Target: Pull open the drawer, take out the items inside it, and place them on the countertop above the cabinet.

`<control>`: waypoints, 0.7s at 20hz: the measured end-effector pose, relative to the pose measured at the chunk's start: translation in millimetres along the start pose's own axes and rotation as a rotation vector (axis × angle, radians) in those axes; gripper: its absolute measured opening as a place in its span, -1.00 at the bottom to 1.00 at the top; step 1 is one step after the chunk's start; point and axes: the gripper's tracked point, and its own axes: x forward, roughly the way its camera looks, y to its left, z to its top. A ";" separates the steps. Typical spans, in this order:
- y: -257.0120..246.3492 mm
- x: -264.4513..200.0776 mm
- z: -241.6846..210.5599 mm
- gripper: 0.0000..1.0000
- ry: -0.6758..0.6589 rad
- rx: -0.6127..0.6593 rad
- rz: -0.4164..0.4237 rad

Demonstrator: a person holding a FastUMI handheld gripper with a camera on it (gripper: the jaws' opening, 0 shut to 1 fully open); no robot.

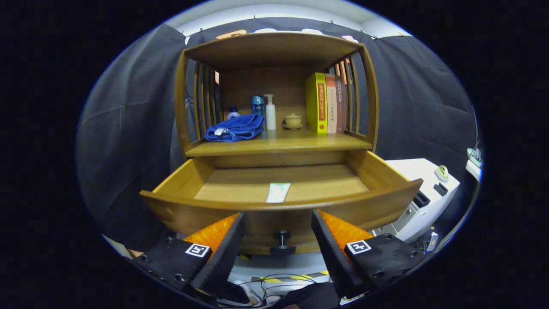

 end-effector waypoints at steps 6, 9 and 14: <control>-2.0 36.2 43.4 1.00 0.061 0.009 0.039; -7.0 60.7 53.8 1.00 0.106 0.003 0.036; -1.2 108.4 45.1 1.00 0.248 -0.007 0.053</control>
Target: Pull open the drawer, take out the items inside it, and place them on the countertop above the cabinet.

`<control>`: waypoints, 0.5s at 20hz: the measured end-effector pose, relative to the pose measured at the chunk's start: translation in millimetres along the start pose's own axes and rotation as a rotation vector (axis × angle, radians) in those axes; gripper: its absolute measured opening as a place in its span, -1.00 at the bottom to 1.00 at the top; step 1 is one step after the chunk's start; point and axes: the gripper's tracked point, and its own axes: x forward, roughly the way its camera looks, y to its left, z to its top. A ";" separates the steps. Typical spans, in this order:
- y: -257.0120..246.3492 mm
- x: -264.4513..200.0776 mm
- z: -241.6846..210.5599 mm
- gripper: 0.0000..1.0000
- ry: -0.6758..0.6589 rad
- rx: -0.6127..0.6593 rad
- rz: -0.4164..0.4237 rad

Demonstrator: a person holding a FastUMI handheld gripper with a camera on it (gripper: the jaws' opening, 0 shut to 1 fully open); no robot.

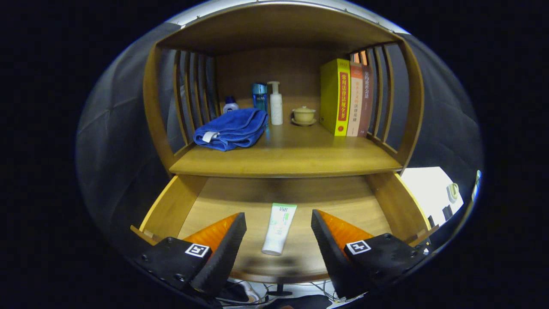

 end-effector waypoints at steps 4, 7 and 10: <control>-1.7 36.5 -3.5 1.00 0.117 0.036 0.003; -1.8 55.1 -10.2 0.99 0.192 0.077 0.002; -11.5 71.0 -18.8 0.99 0.256 0.048 -0.032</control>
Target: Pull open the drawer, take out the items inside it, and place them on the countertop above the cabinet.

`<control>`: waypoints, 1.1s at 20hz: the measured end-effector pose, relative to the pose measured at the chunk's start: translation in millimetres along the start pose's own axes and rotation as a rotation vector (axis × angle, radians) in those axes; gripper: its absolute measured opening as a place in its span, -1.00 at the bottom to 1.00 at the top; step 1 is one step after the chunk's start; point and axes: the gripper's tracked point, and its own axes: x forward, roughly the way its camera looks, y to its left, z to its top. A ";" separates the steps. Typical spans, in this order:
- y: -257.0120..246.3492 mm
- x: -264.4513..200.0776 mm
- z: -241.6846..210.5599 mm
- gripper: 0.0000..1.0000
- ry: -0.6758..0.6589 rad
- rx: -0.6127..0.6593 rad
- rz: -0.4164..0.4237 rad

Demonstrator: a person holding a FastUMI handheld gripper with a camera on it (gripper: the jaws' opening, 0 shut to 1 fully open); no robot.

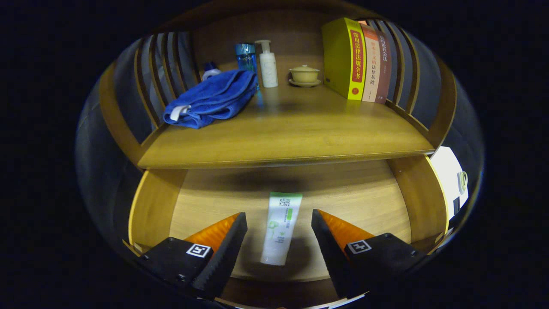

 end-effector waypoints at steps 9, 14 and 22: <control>10.4 27.9 -32.8 0.95 0.217 0.046 0.031; 9.2 37.3 -43.8 0.81 0.295 0.037 0.015; -0.1 43.3 -25.1 0.21 0.291 0.009 0.017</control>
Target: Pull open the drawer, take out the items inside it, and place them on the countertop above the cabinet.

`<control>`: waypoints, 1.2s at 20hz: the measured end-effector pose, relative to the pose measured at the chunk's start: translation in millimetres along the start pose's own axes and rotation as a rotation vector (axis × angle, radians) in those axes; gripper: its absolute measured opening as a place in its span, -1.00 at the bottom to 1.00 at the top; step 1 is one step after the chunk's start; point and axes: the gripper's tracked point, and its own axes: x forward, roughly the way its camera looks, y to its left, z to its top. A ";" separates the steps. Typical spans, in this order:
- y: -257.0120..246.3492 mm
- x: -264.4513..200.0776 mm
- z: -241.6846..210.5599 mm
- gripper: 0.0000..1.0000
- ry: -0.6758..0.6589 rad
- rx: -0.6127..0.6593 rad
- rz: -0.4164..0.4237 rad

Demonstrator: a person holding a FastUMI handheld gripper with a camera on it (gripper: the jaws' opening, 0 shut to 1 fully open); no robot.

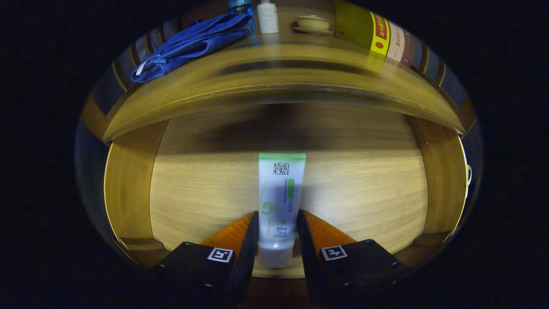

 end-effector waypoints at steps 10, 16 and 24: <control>1.6 -30.6 47.9 0.11 -0.134 0.017 0.076; 3.5 -72.5 51.9 0.10 -0.239 0.007 0.120; 8.6 -126.3 67.9 0.10 -0.360 0.003 0.157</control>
